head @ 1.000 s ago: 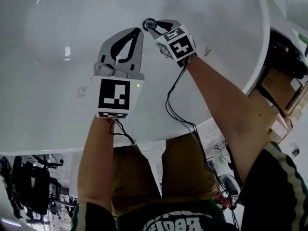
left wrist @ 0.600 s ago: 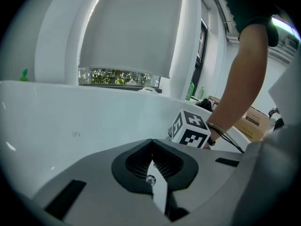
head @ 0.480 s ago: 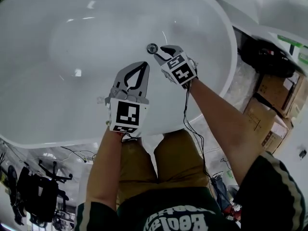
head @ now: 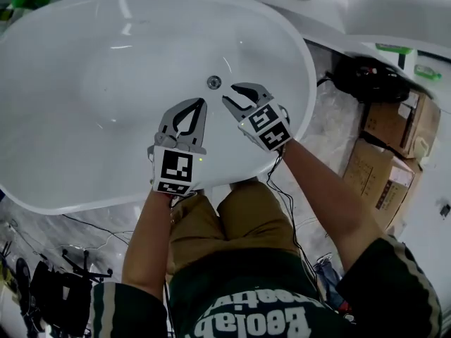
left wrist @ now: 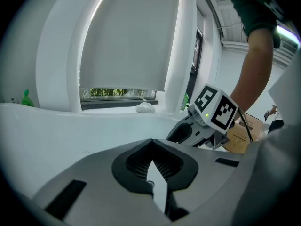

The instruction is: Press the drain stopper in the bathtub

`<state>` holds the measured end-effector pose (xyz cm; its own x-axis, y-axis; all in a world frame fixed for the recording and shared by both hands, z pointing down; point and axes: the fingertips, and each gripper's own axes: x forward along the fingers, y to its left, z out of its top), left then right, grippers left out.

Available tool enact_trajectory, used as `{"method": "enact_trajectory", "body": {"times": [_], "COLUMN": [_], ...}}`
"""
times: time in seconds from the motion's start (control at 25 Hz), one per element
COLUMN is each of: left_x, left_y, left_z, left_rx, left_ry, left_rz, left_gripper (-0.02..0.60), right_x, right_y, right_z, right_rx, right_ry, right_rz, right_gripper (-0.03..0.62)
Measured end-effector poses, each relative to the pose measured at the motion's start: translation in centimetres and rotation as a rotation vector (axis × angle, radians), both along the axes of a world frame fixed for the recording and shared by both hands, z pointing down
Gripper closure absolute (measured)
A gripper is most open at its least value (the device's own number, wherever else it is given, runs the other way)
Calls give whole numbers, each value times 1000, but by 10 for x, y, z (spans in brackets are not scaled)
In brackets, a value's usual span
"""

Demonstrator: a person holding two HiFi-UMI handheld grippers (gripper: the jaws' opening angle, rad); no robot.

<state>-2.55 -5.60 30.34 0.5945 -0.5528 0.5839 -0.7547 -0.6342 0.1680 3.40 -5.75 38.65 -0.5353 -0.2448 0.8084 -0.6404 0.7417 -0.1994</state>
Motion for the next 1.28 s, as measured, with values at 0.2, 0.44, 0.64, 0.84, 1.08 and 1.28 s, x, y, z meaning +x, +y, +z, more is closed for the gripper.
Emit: {"method": "enact_trajectory", "body": {"times": [0.2,0.44,0.64,0.84,1.08,1.28], "left_x": [-1,4,0,-5,-1,-2], "left_y": [14,23,31,49,78,103], "left_z": [-36,-112,-172,-239,-281,-302], "left_rx": [23,83,139,182,213,221], "left_ry": [-7,20,9,37,44,72], "left_rz": [31,92,130,185,207,215], "left_gripper": [575,575,576,575,575,575], "right_x": [4,-7,-8,-21,-27,-42], "right_y": [15,31,51,75,103,128], "right_z": [-64,-157,-218,-280,-344,-371], "right_rx": [69,195,253,330,452,476], "right_ry": [-8,-47,-70,-117,-144,-201], "right_rz": [43,58,68,54,0,9], "right_gripper": [454,454,454,470,511,525]}}
